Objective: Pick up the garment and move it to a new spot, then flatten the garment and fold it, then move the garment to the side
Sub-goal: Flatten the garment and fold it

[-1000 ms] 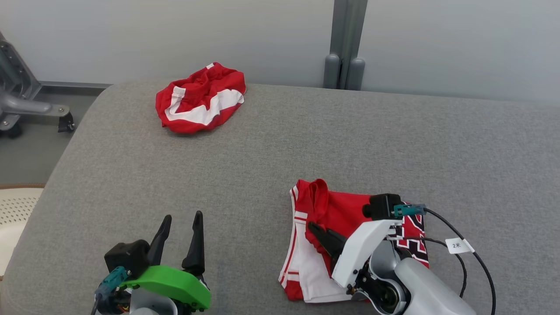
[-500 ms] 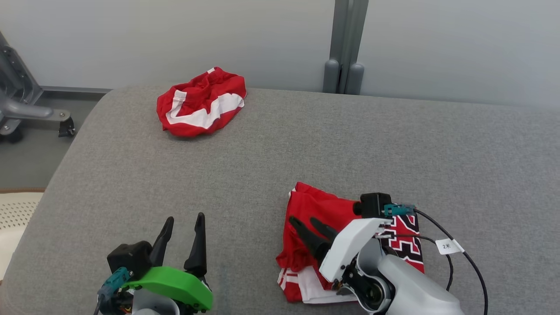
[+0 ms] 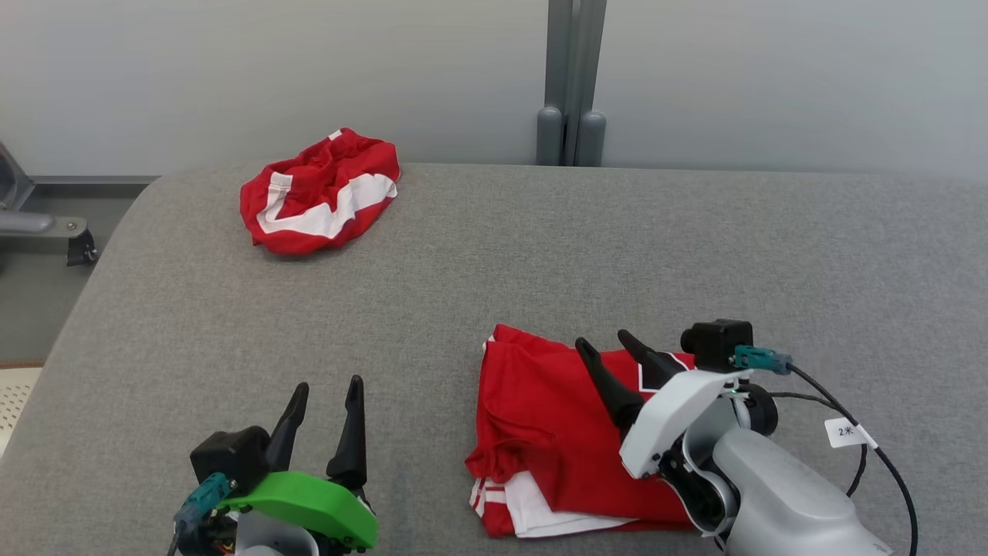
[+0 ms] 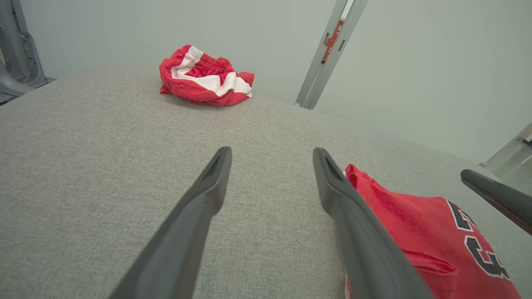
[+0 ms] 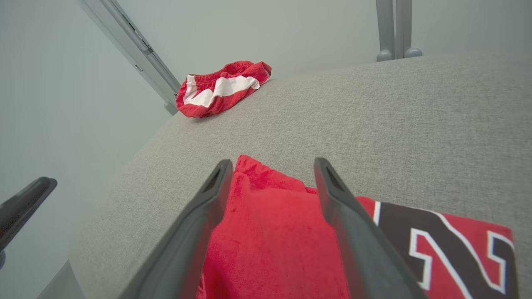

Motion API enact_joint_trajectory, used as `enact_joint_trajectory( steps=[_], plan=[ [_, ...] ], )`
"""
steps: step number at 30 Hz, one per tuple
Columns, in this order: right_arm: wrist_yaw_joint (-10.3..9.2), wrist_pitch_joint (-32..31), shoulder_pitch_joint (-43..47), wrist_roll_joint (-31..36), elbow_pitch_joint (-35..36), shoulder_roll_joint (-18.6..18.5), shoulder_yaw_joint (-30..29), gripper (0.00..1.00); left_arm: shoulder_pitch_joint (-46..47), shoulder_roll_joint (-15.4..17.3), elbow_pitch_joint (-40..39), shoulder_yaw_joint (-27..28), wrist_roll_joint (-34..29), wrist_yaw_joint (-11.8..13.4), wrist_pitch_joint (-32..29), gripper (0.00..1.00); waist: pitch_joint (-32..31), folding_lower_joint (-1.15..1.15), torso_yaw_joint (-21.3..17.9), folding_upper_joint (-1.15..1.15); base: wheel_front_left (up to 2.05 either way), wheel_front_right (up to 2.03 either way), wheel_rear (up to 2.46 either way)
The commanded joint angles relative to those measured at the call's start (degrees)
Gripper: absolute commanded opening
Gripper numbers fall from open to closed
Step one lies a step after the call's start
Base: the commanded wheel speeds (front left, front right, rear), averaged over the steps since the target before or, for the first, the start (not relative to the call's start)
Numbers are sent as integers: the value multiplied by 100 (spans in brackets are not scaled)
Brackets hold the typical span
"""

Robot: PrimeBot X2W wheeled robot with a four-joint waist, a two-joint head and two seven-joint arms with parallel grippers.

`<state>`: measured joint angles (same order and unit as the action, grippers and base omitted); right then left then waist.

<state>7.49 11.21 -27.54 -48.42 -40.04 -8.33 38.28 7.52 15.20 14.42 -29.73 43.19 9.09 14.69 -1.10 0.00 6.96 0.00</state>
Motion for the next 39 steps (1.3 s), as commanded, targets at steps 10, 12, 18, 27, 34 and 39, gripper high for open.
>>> enact_joint_trajectory(
  steps=[10, 12, 18, 27, 34, 39],
  plan=[
    [-2, 100, 403, 1242, -77, -249, 772, 0, 41, -10, -4, -21, 15, -13, 7, 100, 119, 0, 103, 0, 0, 0, 0],
    [-2, 77, 442, 1268, -160, -194, 879, 0, 60, 5, 8, -8, 21, -11, 8, 100, 154, 0, 147, 0, 0, 0, 0],
    [-2, 125, 301, 1200, -346, 143, 1260, 0, 144, 22, 21, 10, 21, -26, 13, 100, 222, 0, 271, 0, 0, 0, 0],
    [-3, 172, 40, 876, -564, 462, 2293, 0, 221, -26, 40, -19, 3, -53, 18, 100, 341, 0, 411, 0, 0, 0, 0],
    [-3, 393, -266, 800, -566, 412, 2022, 2, 150, -42, 70, 64, -12, -18, 35, 100, 313, 0, 250, 0, 0, 0, 0],
    [-3, 400, -136, 1201, -26, 252, 826, 100, 108, -108, 61, 119, -100, -17, 53, 100, 225, 0, 22, 0, 0, 0, 0]
  ],
)
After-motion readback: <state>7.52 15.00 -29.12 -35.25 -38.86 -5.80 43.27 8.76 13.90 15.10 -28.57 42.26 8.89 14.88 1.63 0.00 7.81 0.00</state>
